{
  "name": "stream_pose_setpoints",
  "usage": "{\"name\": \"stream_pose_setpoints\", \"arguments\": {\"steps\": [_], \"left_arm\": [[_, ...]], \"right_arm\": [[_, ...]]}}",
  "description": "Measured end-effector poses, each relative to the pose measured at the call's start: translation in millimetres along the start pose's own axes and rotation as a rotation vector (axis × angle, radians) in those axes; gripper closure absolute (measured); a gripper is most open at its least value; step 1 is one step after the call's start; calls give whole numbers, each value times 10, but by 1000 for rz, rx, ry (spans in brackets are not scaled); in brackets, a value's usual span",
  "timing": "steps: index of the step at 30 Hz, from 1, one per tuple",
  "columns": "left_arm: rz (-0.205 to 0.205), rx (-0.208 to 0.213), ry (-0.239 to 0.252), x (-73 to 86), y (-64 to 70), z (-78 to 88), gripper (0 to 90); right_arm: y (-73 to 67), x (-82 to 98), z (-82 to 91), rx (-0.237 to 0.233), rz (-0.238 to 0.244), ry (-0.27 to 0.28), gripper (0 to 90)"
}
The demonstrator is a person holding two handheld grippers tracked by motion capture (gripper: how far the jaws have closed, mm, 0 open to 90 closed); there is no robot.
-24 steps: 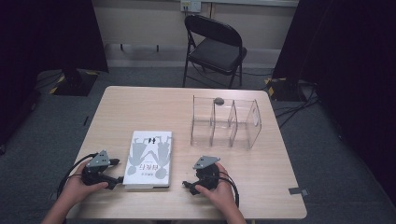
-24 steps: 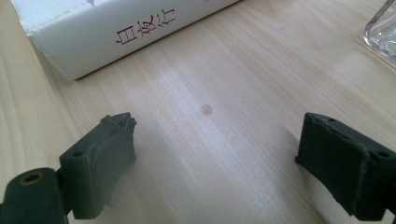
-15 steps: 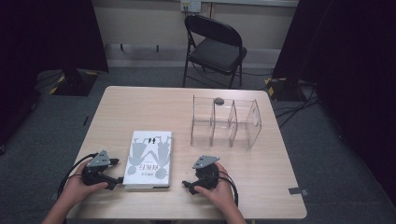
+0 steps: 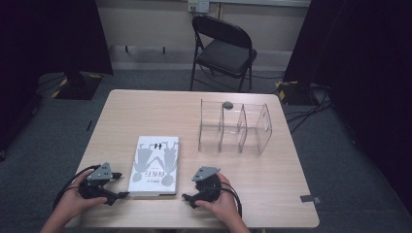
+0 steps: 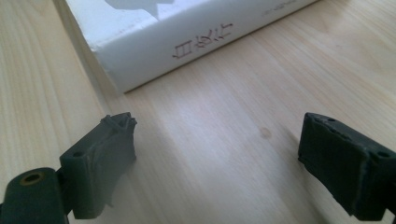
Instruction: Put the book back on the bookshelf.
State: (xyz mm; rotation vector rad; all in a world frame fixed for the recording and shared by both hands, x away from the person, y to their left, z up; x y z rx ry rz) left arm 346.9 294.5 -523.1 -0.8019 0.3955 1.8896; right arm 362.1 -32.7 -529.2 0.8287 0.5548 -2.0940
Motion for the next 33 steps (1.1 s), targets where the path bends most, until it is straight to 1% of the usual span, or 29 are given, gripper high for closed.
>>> {"name": "stream_pose_setpoints", "arguments": {"steps": [1,2,3,4,5,6,7,10,11,12,13,14,15,16,17,18,19,20,21,24,25,26,27,28,29,30,31,32,33], "left_arm": [[-8,-2,11,-8,34,-11,214],[-10,12,4,-15,66,-7,225],[-20,16,7,-24,88,-8,236],[-25,15,13,-35,114,-21,238],[-26,12,28,-45,129,-39,239],[-32,12,28,-58,134,-48,244],[-22,14,43,-84,149,-87,246],[-35,21,37,-110,161,-95,251],[-28,18,40,-122,175,-113,251],[-40,-2,48,-137,175,-126,252],[-37,-16,56,-155,176,-137,265],[-42,-27,51,-170,168,-139,295],[-51,-31,51,-186,161,-148,318],[-52,-22,43,-201,164,-157,331],[-51,-16,58,-220,177,-183,331],[-41,-15,33,-248,177,-190,339],[-41,-15,33,-248,177,-190,341],[-40,-9,19,-254,174,-186,341],[-47,-15,20,-259,165,-189,343],[-48,-13,24,-282,153,-214,344],[-51,-10,25,-295,151,-227,344],[-55,-13,13,-331,140,-251,344],[-55,-13,13,-331,140,-251,345],[-53,-24,22,-371,136,-295,345],[-63,-21,17,-389,126,-306,344],[-61,-31,22,-409,124,-329,345],[-61,-31,22,-409,124,-329,345],[-51,-33,5,-449,122,-356,345],[-51,-33,5,-449,122,-356,345]], "right_arm": [[-18,-7,-10,-3,0,-3,98],[-33,-17,-24,-10,7,-3,97],[-43,-30,-39,-13,13,0,97],[-54,-37,-47,-8,6,-5,98],[-64,-52,-66,-16,15,-1,98],[-72,-57,-72,-14,12,-3,98],[-75,-67,-84,-17,18,0,99],[-96,-88,-107,-17,14,-3,102],[-101,-98,-118,-20,21,3,104],[-109,-104,-125,-22,26,4,112],[-120,-106,-125,-25,24,0,122],[-127,-115,-135,-30,31,6,127],[-134,-123,-143,-33,34,6,127],[-145,-138,-160,-35,36,7,130],[-145,-138,-160,-35,36,7,130],[-151,-145,-169,-32,32,5,130],[-151,-145,-169,-32,32,5,130],[-155,-146,-170,-27,28,5,136],[-158,-151,-173,-33,41,12,148],[-158,-158,-181,-37,39,14,150],[-159,-162,-181,-29,35,11,150],[-150,-180,-192,-4,47,25,151],[-149,-189,-197,7,52,31,154],[-149,-193,-201,8,51,29,158],[-146,-197,-205,6,57,32,158],[-145,-198,-206,4,57,31,158],[-145,-198,-206,4,57,31,158],[-144,-199,-206,2,58,31,158],[-144,-199,-206,2,58,31,158]]}}
Point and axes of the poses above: each handheld gripper's, and its own axes: z roughly backward along the jaws, x roughly out of its underside, y roughly to its right, the point moved 4 cm from there along -z, roughly forward along the jaws, and after that the axes turned 8 degrees about -z, right-handed, at the moved point
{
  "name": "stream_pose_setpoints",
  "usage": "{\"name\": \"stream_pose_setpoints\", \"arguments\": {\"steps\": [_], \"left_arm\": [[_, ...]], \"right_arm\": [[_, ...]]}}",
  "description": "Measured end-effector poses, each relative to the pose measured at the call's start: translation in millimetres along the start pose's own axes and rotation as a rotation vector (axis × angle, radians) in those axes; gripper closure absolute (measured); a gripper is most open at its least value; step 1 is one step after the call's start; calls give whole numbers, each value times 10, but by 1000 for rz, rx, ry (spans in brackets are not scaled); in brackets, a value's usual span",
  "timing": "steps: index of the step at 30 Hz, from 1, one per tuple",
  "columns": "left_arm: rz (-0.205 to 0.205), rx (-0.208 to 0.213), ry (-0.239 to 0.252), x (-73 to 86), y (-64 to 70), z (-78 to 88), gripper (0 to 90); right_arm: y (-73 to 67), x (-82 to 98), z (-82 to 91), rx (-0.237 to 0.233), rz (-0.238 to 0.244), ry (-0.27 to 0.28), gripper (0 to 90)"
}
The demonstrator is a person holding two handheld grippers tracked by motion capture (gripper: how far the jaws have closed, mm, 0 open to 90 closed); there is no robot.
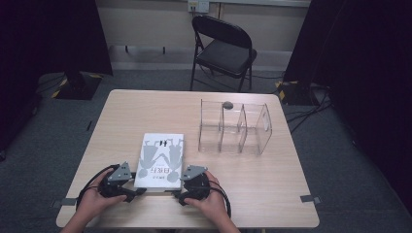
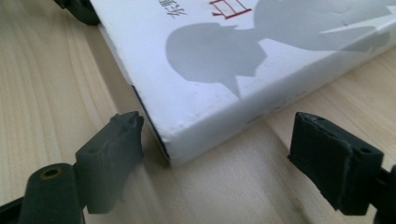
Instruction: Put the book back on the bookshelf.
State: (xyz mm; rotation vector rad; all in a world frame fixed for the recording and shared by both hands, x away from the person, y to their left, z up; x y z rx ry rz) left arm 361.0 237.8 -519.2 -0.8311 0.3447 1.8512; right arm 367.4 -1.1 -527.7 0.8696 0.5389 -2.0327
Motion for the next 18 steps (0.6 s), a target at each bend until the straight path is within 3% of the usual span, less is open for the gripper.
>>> {"name": "stream_pose_setpoints", "arguments": {"steps": [4,11,18], "left_arm": [[27,-18,14,-64,10,-72,342],[20,-32,-19,-109,20,-76,340],[4,-65,-29,-160,28,-96,338]], "right_arm": [[36,-8,0,34,1,13,152],[62,-18,-9,32,-11,5,151],[94,-14,-16,27,-59,-6,150]]}}
Point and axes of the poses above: each handheld gripper's, and its own axes: z roughly backward along the jaws, x roughly out of its underside, y roughly to its right, the point moved 4 cm from there along -z, roughly forward along the jaws, and after that the axes turned 8 degrees about -z, right-handed, at the moved point
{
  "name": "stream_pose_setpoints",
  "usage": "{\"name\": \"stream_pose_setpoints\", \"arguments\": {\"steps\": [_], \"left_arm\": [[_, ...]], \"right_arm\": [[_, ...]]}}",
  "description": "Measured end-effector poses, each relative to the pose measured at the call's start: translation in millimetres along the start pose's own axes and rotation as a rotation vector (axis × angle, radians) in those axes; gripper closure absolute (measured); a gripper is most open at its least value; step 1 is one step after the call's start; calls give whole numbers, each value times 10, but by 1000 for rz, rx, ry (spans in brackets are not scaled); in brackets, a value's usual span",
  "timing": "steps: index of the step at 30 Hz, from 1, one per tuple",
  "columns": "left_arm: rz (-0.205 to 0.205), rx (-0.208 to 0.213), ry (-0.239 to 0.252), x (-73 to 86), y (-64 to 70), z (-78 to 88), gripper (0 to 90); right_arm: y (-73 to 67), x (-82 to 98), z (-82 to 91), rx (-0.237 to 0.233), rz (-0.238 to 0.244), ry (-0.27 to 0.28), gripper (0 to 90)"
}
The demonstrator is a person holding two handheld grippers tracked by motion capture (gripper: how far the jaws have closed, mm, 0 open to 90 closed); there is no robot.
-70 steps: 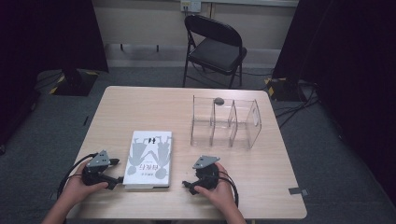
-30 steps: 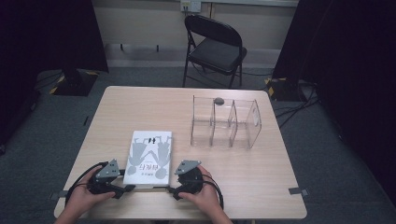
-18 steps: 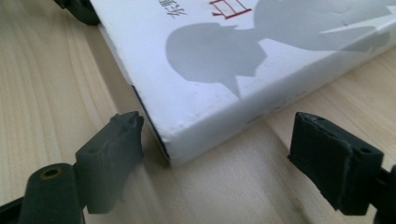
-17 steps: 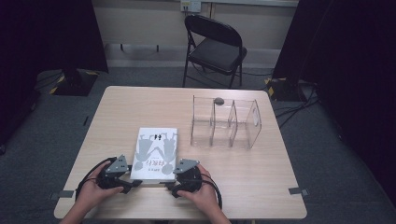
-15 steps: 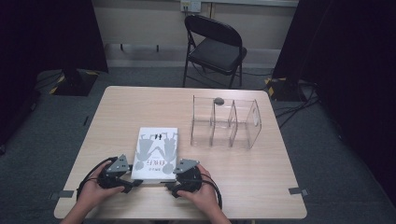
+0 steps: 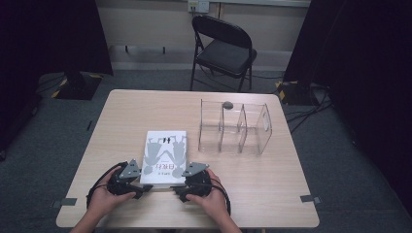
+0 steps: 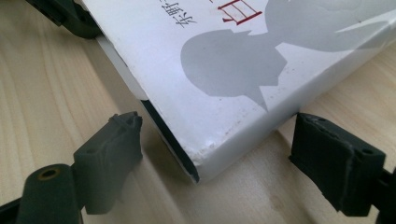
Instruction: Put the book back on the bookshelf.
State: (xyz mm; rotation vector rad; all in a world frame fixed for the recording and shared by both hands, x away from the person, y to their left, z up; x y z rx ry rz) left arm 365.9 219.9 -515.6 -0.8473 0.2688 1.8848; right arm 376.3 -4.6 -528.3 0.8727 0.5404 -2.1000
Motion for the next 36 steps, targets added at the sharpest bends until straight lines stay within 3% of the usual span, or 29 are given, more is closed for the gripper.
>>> {"name": "stream_pose_setpoints", "arguments": {"steps": [11,20,22,24,26,27,32,33,35,36], "left_arm": [[26,-18,72,-115,-35,114,359],[30,-41,91,-222,-39,157,364],[15,-36,82,-220,-48,158,364],[31,-36,91,-237,-46,152,364],[30,-37,81,-251,-50,164,364],[34,-37,83,-270,-49,167,364],[19,-36,79,-306,-62,180,364],[29,-36,79,-314,-55,179,364],[12,-45,64,-317,-70,191,364],[28,-41,83,-323,-64,180,364]], "right_arm": [[9,1,2,0,-5,-3,149],[20,-7,-11,7,-23,-9,132],[16,-19,7,43,-3,16,131],[12,-58,31,52,-1,35,123],[-3,-116,61,53,-47,67,121],[-29,-157,76,60,-10,72,122],[-53,-203,73,75,11,80,121],[-79,-232,58,100,45,83,111],[-93,-242,47,112,56,71,100],[-106,-253,36,123,72,62,99]]}}
Point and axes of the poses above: each handheld gripper's, and its own axes: z roughly backward along the jaws, x roughly out of its underside, y roughly to its right, the point moved 4 cm from there along -z, roughly forward along the jaws, and after that the axes turned 8 degrees about -z, right-handed, at the moved point
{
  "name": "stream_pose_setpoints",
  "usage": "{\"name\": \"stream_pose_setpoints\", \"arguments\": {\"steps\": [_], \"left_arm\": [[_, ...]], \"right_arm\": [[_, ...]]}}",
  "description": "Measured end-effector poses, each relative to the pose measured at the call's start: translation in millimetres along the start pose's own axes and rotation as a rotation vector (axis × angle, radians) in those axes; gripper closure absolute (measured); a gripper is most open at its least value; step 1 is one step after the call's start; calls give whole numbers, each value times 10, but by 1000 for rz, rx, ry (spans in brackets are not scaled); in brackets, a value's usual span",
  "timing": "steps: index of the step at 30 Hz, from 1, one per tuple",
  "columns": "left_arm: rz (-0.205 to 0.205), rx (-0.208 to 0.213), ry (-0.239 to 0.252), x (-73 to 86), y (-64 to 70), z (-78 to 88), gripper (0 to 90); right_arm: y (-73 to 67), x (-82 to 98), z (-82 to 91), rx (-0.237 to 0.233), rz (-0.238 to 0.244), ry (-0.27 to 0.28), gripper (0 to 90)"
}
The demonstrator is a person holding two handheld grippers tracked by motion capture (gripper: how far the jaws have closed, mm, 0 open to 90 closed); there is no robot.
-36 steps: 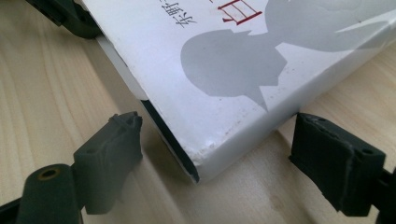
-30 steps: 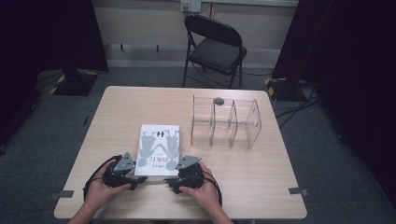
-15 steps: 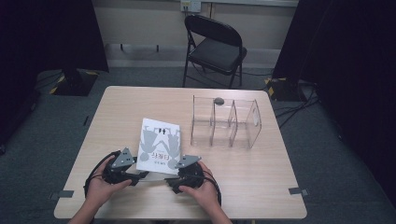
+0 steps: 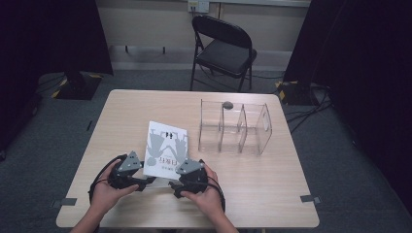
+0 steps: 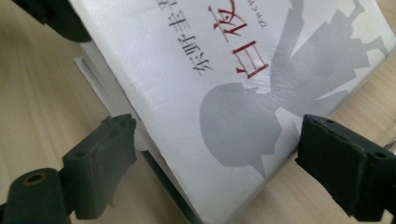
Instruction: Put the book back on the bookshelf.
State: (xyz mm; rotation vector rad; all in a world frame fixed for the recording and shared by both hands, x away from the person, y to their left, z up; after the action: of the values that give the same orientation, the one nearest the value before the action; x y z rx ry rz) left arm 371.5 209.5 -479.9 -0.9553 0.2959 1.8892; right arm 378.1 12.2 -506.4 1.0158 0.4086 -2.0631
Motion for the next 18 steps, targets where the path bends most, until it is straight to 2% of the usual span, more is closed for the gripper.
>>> {"name": "stream_pose_setpoints", "arguments": {"steps": [2,4,5,7,8,9,12,14,16,18], "left_arm": [[5,0,5,-9,8,-2,364],[4,0,0,-12,7,1,364],[0,-6,-10,-12,8,5,364],[1,2,-4,-11,5,-2,365],[1,2,-4,-11,5,-2,365],[-6,2,-14,-6,0,1,365],[-9,6,-27,7,-1,0,365],[-8,4,-37,20,0,-6,365],[-4,6,-38,30,4,-18,365],[-11,-1,-42,33,1,-16,380]], "right_arm": [[-12,-21,-3,6,15,3,99],[-18,-42,-6,8,-2,8,101],[-59,-88,-19,-22,7,38,110],[-116,-132,-63,21,83,27,109],[-116,-132,-63,21,83,27,109],[-158,-166,-117,56,120,43,109],[-171,-197,-155,73,117,55,129],[-184,-207,-184,103,141,55,149],[-212,-196,-201,145,189,47,171],[-213,-184,-204,148,189,56,178]]}}
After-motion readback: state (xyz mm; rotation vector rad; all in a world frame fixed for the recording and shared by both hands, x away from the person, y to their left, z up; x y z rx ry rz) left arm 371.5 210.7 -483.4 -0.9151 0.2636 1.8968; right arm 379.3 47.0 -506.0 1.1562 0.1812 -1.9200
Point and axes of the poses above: each handheld gripper's, and its own axes: z roughly backward along the jaws, x roughly out of its underside, y roughly to its right, the point moved 4 cm from there along -z, roughly forward along the jaws, and after that the axes turned 8 degrees about -z, right-handed, at the moved point
